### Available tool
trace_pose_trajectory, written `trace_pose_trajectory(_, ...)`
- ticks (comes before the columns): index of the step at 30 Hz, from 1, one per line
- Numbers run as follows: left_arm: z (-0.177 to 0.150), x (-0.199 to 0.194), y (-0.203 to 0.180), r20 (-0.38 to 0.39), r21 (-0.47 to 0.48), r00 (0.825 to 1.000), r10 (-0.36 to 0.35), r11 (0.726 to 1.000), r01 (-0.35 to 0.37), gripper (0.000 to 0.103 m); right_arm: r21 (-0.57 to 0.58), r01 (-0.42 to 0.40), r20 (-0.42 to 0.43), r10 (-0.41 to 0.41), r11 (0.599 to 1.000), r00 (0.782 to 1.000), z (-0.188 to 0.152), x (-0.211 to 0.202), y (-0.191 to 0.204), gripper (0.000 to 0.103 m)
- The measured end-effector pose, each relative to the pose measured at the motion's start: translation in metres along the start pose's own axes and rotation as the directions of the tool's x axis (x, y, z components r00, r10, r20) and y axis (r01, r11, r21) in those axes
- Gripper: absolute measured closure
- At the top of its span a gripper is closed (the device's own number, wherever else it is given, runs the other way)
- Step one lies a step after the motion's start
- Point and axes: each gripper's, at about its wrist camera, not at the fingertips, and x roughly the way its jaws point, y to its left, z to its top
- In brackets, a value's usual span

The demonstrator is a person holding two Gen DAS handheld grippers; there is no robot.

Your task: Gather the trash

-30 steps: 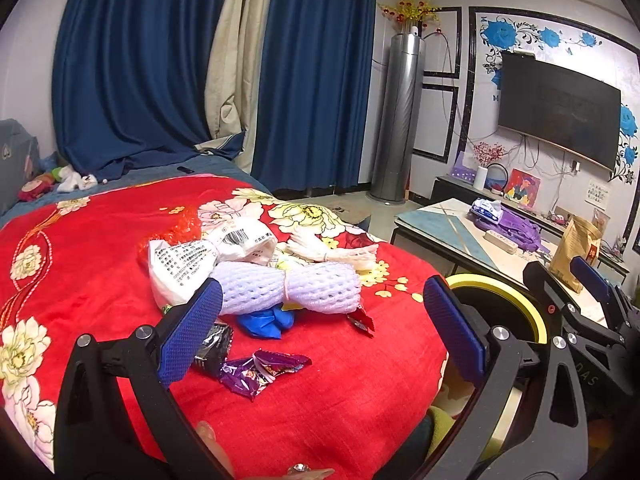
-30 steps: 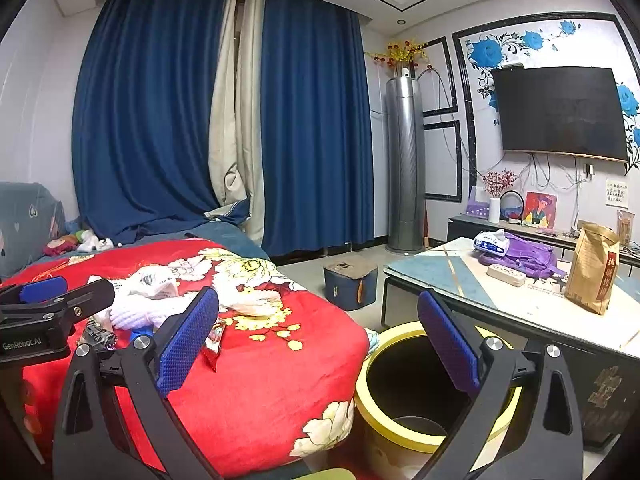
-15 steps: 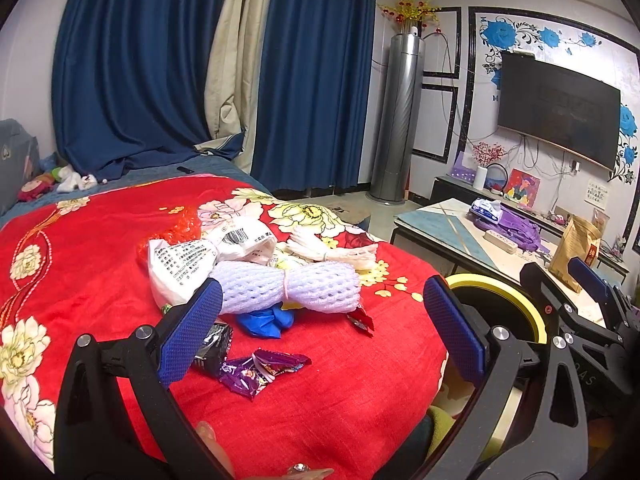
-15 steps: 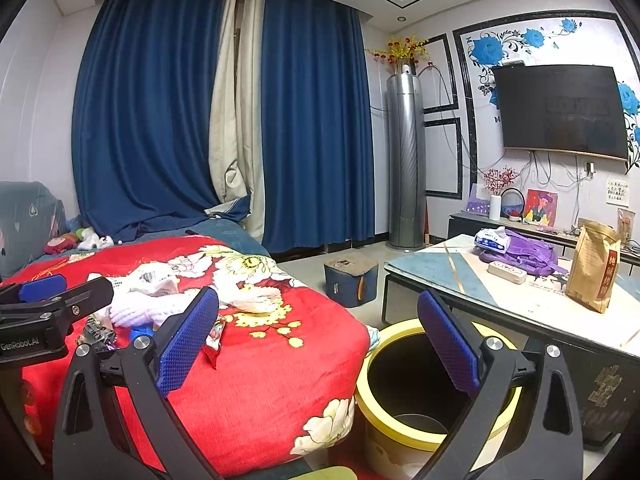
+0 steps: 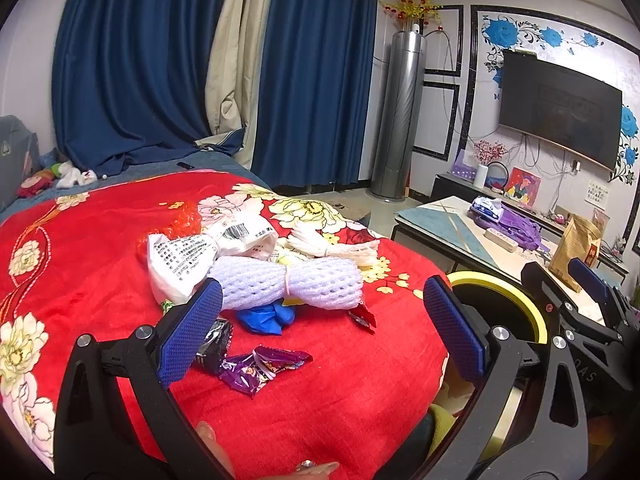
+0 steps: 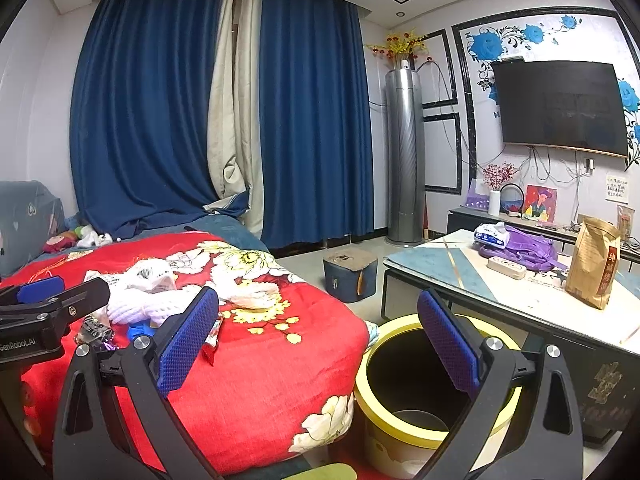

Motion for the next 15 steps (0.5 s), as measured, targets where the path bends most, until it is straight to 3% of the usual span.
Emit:
trace_pose_trajectory(11, 0.002, 0.003, 0.02, -0.024, -0.069, 0.999, 0.021, 0.997, -0.022, 0.011, -0.031, -0.059, -0.02, 0.058, 0.998, 0.998, -0.002, 0.003, 0.007, 0.006)
trace_pose_trajectory(15, 0.008, 0.004, 0.037, -0.023, -0.09, 0.998, 0.062, 0.994, -0.064, 0.011, -0.046, -0.105, -0.023, 0.104, 0.993, 0.994, 0.003, 0.006, 0.017, 0.006)
